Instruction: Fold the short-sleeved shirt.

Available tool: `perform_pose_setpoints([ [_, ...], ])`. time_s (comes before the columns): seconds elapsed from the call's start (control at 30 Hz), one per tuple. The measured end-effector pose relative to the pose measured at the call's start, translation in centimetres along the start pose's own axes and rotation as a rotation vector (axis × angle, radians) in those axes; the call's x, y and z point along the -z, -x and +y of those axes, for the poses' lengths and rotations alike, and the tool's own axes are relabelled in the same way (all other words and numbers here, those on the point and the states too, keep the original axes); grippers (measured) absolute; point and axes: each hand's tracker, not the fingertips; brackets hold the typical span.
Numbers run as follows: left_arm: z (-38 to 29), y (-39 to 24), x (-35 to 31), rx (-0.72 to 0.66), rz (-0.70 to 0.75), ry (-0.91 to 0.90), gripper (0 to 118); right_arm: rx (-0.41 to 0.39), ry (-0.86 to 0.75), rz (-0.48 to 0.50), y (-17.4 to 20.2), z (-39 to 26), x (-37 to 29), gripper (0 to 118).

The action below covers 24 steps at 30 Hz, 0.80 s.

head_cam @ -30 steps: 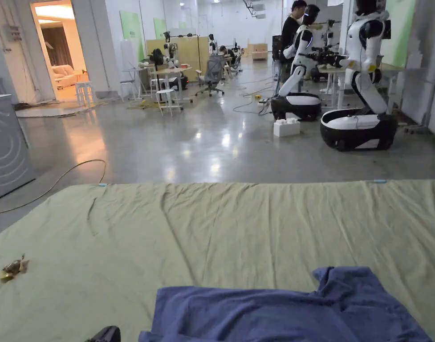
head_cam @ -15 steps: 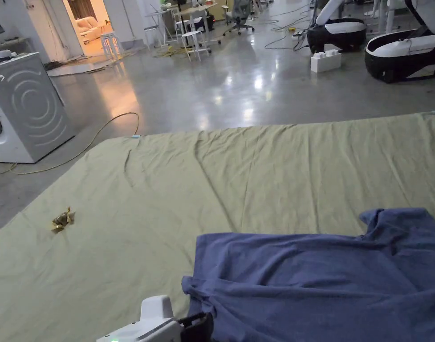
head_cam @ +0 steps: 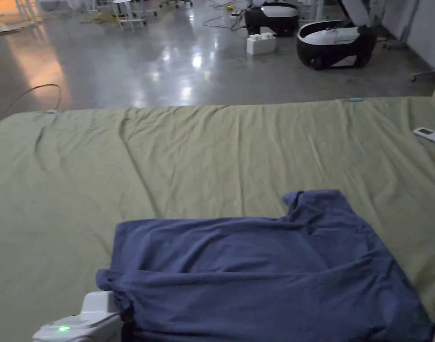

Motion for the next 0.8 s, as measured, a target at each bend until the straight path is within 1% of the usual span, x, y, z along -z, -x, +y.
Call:
perform_pose_setpoints([
  [0.03, 0.1, 0.3, 0.0, -0.007, -0.005, 0.006, 12, 0.007, 0.020, -0.024, -0.6, -0.1, 1.5, 5],
  [0.07, 0.1, 0.5, 0.0, -0.015, -0.015, 0.011, 12, 0.043, 0.090, -0.019, -1.4, -0.5, 3.3, 21],
  [0.13, 0.1, 0.8, -0.1, -0.023, -0.031, 0.014, 12, 0.088, 0.154, -0.008, -2.9, -1.2, 7.0, 81],
  [0.17, 0.2, 0.9, -0.1, -0.024, -0.035, 0.015, 12, 0.097, 0.189, -0.014, -3.7, -1.4, 9.0, 84],
  [0.2, 0.2, 0.9, -0.1, -0.026, -0.038, 0.016, 12, 0.106, 0.201, -0.034, -4.1, -1.5, 10.6, 80],
  [0.27, 0.2, 0.7, -0.1, -0.025, -0.036, 0.024, 12, 0.101, 0.235, -0.104, -4.7, -1.6, 13.9, 79],
  [0.33, 0.2, 0.7, 0.0, -0.015, -0.032, 0.025, 12, 0.071, 0.321, -0.133, -4.9, -1.9, 17.1, 79],
  [0.37, 0.2, 0.7, 0.0, -0.013, -0.032, 0.025, 12, 0.061, 0.359, -0.117, -4.9, -2.2, 18.2, 79],
  [0.4, 0.1, 0.7, 0.0, -0.013, -0.032, 0.024, 12, 0.046, 0.377, -0.057, -4.7, -2.7, 18.7, 77],
  [0.43, 0.1, 0.7, 0.0, -0.017, -0.033, 0.023, 12, 0.014, 0.386, -0.051, -4.2, -3.0, 18.9, 55],
  [0.47, 0.1, 0.7, -0.1, -0.020, -0.035, 0.023, 12, -0.041, 0.365, -0.063, -3.4, -3.0, 18.6, 32],
  [0.5, 0.1, 0.7, -0.1, -0.020, -0.036, 0.024, 12, -0.121, 0.322, -0.107, -2.5, -2.6, 18.1, 22],
  [0.53, 0.2, 0.8, -0.1, -0.018, -0.039, 0.029, 12, -0.151, 0.332, -0.084, -1.9, -2.4, 18.1, 14],
  [0.57, 0.9, 0.9, -0.4, -0.015, -0.040, 0.048, 12, -0.168, 0.329, -0.120, -1.4, -2.3, 17.6, 9],
  [0.6, 1.5, 0.8, -1.1, -0.014, -0.035, 0.052, 11, -0.159, 0.324, -0.122, -1.4, -1.9, 17.2, 9],
  [0.63, 1.5, 0.7, -2.7, -0.010, -0.018, -0.006, 9, -0.147, 0.312, -0.136, -1.3, -1.4, 16.5, 8],
  [0.67, 1.3, 0.4, -4.6, 0.030, -0.003, -0.078, 8, -0.132, 0.273, -0.180, -1.2, -0.6, 15.2, 8],
  [0.7, 1.3, 0.4, -6.0, 0.054, -0.002, -0.074, 8, -0.088, 0.236, -0.199, -1.4, -0.2, 14.1, 8],
  [0.73, 1.2, 0.7, -7.2, 0.035, -0.017, -0.072, 8, -0.036, 0.210, -0.192, -1.4, 0.1, 12.9, 8],
  [0.77, 0.9, 1.3, -8.7, 0.007, -0.064, -0.115, 8, -0.004, 0.209, -0.177, -1.5, 0.4, 11.7, 8],
  [0.8, 0.4, 1.8, -9.7, 0.004, -0.058, -0.097, 8, -0.027, 0.208, -0.170, -1.1, 0.4, 10.7, 8],
])
